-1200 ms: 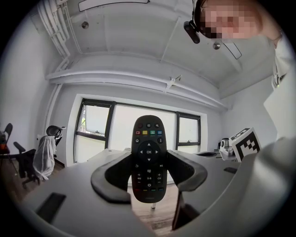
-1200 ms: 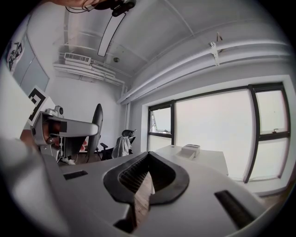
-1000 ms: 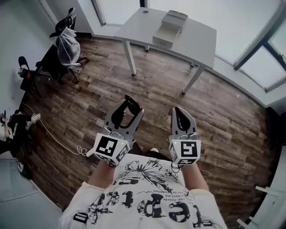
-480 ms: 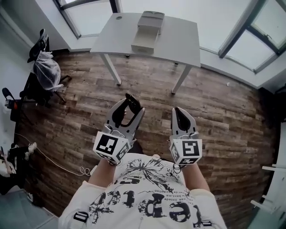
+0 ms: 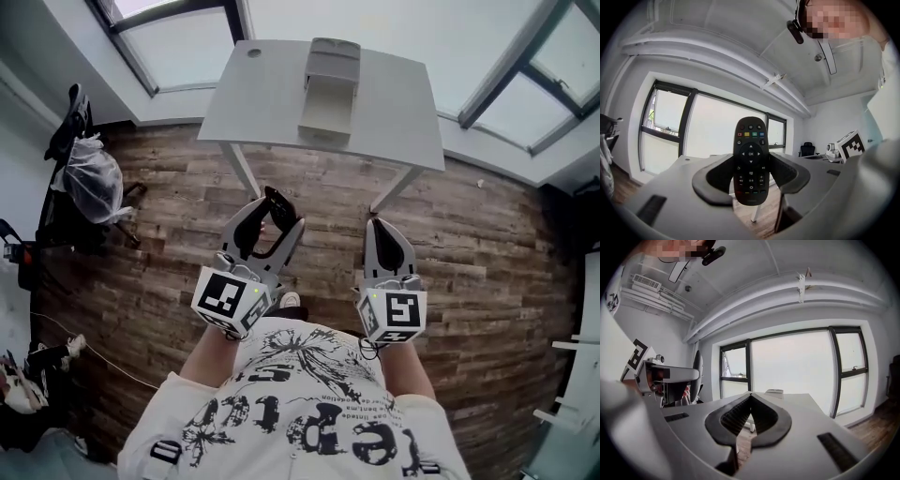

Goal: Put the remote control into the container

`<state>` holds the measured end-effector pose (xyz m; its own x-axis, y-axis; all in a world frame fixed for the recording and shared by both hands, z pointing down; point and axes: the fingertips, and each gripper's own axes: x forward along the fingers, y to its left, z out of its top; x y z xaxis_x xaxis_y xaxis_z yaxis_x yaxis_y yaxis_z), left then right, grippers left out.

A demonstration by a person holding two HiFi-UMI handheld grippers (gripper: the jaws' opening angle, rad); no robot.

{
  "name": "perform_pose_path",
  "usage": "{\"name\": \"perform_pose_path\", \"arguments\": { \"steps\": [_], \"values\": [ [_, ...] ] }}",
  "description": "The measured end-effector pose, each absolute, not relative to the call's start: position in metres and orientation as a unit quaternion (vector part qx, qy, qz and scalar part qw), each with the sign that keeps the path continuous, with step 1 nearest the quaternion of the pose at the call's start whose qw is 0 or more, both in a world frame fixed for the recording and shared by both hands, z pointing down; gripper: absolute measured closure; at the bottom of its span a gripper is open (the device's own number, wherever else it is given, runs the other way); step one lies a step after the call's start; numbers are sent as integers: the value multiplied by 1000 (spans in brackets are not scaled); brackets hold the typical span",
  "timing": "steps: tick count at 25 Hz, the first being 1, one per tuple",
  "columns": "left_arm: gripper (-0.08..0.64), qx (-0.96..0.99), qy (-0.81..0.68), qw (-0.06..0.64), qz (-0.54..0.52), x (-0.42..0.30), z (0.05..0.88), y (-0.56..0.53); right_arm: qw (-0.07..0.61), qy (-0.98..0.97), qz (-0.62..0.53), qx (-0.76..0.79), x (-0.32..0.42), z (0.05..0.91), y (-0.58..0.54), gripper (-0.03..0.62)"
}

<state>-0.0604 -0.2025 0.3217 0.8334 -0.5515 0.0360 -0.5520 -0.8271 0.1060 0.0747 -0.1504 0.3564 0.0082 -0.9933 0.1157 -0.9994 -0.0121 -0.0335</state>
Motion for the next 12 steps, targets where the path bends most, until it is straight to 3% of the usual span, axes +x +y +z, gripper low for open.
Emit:
{"name": "perform_pose_path", "arguments": {
  "steps": [12],
  "values": [
    [311, 939, -334, 86, 7, -114, 348, -304, 55, -730, 70, 677, 32, 379, -270, 591]
  ]
}}
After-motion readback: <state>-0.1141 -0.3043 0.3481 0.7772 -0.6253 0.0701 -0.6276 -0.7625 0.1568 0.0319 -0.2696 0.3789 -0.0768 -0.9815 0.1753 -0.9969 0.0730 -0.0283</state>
